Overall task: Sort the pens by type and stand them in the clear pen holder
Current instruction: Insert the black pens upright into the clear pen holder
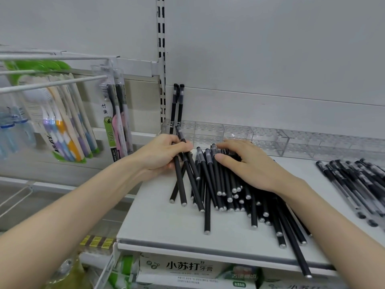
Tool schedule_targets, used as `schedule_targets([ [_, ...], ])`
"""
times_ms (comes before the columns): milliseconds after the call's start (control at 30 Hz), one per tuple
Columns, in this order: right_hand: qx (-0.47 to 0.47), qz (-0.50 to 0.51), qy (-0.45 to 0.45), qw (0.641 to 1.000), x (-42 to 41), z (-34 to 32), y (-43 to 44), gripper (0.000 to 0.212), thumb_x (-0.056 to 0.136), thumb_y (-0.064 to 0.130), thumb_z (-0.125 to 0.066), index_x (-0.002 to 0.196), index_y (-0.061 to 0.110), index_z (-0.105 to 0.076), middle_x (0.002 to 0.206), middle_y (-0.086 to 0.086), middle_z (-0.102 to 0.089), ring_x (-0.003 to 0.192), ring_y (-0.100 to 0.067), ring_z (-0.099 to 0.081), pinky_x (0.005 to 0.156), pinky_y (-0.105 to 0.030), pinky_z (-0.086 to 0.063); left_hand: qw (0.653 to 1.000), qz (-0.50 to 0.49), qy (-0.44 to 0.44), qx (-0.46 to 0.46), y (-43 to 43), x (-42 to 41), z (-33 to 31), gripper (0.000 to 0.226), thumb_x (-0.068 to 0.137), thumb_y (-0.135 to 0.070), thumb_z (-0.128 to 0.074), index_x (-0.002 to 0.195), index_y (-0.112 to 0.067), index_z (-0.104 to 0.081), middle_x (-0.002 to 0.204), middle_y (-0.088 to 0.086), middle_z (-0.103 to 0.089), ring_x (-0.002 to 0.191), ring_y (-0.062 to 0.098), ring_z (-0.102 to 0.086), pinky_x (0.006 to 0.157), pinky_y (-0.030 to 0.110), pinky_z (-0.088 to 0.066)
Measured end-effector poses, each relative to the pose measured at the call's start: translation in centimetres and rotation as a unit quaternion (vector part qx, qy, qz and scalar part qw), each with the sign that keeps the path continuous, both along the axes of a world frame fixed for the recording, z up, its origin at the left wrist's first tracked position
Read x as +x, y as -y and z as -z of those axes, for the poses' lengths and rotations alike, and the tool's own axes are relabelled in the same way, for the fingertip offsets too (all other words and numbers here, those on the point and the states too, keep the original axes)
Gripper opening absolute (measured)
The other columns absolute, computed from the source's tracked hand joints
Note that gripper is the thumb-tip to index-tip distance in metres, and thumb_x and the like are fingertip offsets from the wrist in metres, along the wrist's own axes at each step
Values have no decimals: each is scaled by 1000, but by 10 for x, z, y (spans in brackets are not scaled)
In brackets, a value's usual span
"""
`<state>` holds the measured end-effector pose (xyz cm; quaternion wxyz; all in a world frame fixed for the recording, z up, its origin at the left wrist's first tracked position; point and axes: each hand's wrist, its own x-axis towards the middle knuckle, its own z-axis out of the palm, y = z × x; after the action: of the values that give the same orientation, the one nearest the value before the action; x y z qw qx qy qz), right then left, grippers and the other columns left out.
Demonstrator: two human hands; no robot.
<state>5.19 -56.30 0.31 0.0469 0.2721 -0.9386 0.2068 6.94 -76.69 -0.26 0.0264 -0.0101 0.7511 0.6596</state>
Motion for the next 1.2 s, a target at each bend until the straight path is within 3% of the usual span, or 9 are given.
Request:
schedule_targets([
  [233,-127,2,14,992,2,-10,1,37,93,42,-52,124,22,-59,127,11,-59,115,-2,-51,90,-16,-31,998,54,-18,26,3,-1,-15,8,93,-13,-55,87,-9,-54,60,1,-54,37,2,-42,34,11,-28],
  [333,-270,-55,134,952,4,-26,9,43,85,46,-58,117,17,-61,109,2,-70,100,-8,-66,93,-28,-48,993,96,-67,30,3,0,-41,13,92,-13,-55,102,-5,-56,63,1,-54,42,3,-41,37,12,-31],
  [433,-310,-126,268,904,10,-41,21,38,91,33,-54,120,9,-59,106,-9,-72,94,-21,-71,87,-32,-56,983,96,-151,-37,-2,0,-62,15,90,-16,-58,104,-9,-59,67,0,-57,52,8,-49,52,22,-39],
  [533,-326,-148,290,888,9,-48,29,30,96,23,-50,114,2,-63,103,-16,-72,93,-26,-71,86,-39,-57,967,65,-224,-99,-7,1,-74,19,89,-19,-62,106,-13,-63,78,4,-61,71,16,-59,75,37,-50],
  [667,-354,-150,317,867,5,-50,30,30,96,20,-49,110,-2,-63,102,-20,-71,94,-33,-70,85,-45,-57,953,-12,-286,-97,-7,1,-80,20,87,-18,-65,106,-22,-61,95,25,-66,86,44,-62,79,53,-49],
  [767,-354,-160,341,856,4,-48,33,26,96,18,-49,105,-1,-64,101,-20,-71,93,-33,-70,83,-42,-58,943,-77,-315,-79,-2,-7,-82,40,83,-19,-69,121,-15,-57,94,21,-69,81,28,-67,77,45,-53],
  [933,-358,-168,382,835,0,-45,32,34,89,20,-55,111,-5,-61,99,-24,-70,88,-32,-71,79,-38,-59,915,-130,-372,-81,2,-18,-83,40,78,-21,-74,116,-17,-60,56,-14,-51,55,2,-49,61,21,-46],
  [1100,-359,-189,389,827,-2,-36,36,35,86,27,-54,107,0,-60,89,-18,-70,70,-20,-65,63,-26,-54,910,-143,-385,-63,-6,-21,-73,50,75,-26,-77,120,-22,-55,64,-18,-49,61,-1,-50,67,19,-48],
  [1200,-394,-191,372,819,-4,-35,37,28,87,24,-52,99,0,-60,81,-14,-69,63,-16,-61,59,-23,-50,945,-123,-304,16,-13,-19,-64,53,73,-34,-76,119,-21,-53,88,-9,-64,76,-3,-60,72,14,-49],
])
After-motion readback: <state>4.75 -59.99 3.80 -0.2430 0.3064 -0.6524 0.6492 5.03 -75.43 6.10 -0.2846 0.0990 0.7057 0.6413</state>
